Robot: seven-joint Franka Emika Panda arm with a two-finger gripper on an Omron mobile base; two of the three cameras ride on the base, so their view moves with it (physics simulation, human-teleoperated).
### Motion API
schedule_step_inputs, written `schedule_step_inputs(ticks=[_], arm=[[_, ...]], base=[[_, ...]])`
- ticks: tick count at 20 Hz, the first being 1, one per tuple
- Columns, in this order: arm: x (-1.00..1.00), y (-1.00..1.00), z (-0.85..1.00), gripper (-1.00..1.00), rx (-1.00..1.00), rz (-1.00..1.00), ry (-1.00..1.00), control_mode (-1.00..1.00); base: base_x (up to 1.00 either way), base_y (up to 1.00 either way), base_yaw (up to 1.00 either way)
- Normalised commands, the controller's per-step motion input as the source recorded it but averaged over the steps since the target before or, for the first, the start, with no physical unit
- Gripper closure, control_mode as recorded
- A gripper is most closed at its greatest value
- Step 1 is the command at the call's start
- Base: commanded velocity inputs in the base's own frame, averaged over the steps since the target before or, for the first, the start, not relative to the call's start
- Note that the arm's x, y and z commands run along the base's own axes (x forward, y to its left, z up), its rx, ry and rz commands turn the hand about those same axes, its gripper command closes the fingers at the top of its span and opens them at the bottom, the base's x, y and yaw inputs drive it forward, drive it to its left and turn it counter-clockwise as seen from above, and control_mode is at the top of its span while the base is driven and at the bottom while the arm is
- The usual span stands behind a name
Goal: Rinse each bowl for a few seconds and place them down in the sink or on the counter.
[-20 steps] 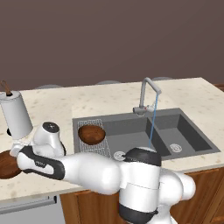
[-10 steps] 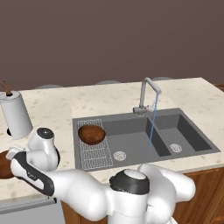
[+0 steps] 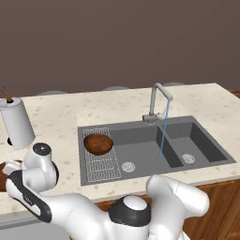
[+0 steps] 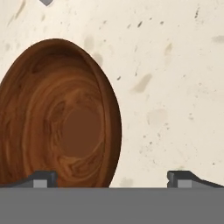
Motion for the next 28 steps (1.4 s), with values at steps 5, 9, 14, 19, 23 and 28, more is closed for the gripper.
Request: schedule_step_inputs(ticks=[5, 9, 14, 19, 23, 28], arm=[[0.0, 0.12, -0.14, -1.0, 0.0, -0.06, 0.01, -1.0], [0.03, 0.15, -0.16, -1.0, 0.0, -0.06, 0.02, -1.0], [0.05, 0.12, -0.13, 1.0, 0.0, -0.06, 0.02, -1.0], [0.01, 0.0, -0.07, 1.0, 0.0, -0.05, 0.0, -1.0], [0.0, 0.0, 0.0, 1.0, 0.0, -0.06, 0.0, -1.0], [-0.07, -0.06, 0.08, 1.0, 0.01, -0.11, 0.02, -1.0]], base=[[0.0, 0.0, 0.0], [0.0, 0.0, 0.0], [0.0, 0.0, 0.0], [0.0, 0.0, 0.0], [0.0, 0.0, 0.0], [0.0, 0.0, 0.0]])
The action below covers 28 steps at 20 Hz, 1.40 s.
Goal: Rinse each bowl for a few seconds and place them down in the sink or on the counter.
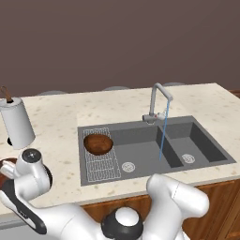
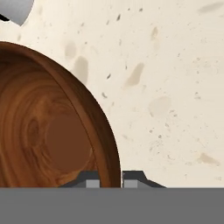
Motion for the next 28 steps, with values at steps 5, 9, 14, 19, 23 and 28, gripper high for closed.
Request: schedule_step_inputs(ticks=[5, 9, 14, 19, 23, 28], arm=[[-0.2, -0.22, 0.57, 1.0, 0.01, -0.18, 0.0, -1.0], [-0.2, -0.36, 0.9, 1.0, 0.05, -0.21, 0.0, -1.0], [-0.29, -0.44, 0.81, 1.0, 0.08, -0.24, 0.0, -1.0], [-0.3, -0.46, 0.68, 1.0, 0.06, -0.25, 0.0, -1.0], [-0.31, -0.48, 0.59, 1.0, 0.05, -0.24, 0.0, -1.0], [-0.21, -0.59, 0.39, 1.0, 0.06, -0.25, 0.01, -1.0]], base=[[0.0, 0.0, 0.0], [0.0, 0.0, 0.0], [0.0, 0.0, 0.0], [0.0, 0.0, 0.0], [0.0, 0.0, 0.0], [0.0, 0.0, 0.0]])
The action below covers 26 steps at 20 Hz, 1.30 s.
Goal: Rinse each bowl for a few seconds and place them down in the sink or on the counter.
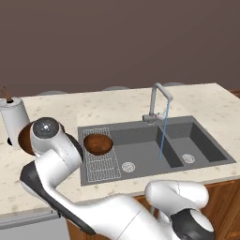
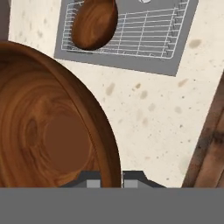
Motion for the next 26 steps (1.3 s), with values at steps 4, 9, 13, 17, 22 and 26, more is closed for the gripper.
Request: schedule_step_inputs(ticks=[4, 9, 13, 17, 22, 26], arm=[[0.0, -0.65, 0.25, 1.0, 0.08, -0.25, 0.08, -1.0], [0.1, -0.68, 0.1, 1.0, 0.09, -0.21, 0.13, -1.0], [0.21, -0.67, 0.02, 1.0, 0.1, -0.16, 0.15, -1.0], [0.2, -0.67, 0.02, 1.0, 0.1, -0.12, 0.13, -1.0], [0.13, -0.63, 0.0, 1.0, 0.06, -0.12, 0.08, -1.0], [0.21, -0.57, 0.0, 1.0, 0.04, -0.11, 0.05, -1.0]], base=[[0.0, 0.0, 0.0], [0.0, 0.0, 0.0], [0.0, 0.0, 0.0], [0.0, 0.0, 0.0], [0.0, 0.0, 0.0], [0.0, 0.0, 0.0]])
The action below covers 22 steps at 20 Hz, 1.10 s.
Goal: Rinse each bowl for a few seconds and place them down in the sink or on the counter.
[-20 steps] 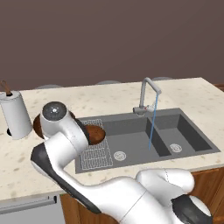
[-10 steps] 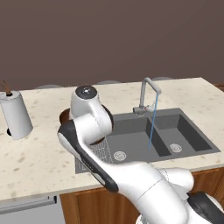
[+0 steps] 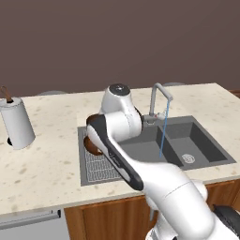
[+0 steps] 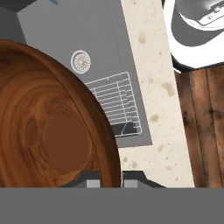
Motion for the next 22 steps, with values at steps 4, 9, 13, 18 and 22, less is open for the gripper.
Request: schedule_step_inputs(ticks=[4, 9, 13, 18, 22], arm=[[0.3, -0.54, 0.0, 1.0, 0.03, -0.1, 0.06, -1.0], [0.32, -0.52, 0.0, 1.0, 0.02, -0.1, 0.05, -1.0], [0.37, -0.51, 0.0, 1.0, 0.01, -0.09, 0.06, -1.0], [0.32, -0.56, -0.03, 1.0, 0.01, -0.1, 0.09, -1.0], [0.31, -0.56, -0.02, 1.0, 0.0, -0.12, 0.11, -1.0]], base=[[0.0, 0.0, 0.0], [0.0, 0.0, 0.0], [0.0, 0.0, 0.0], [0.0, 0.0, 0.0], [0.0, 0.0, 0.0]])
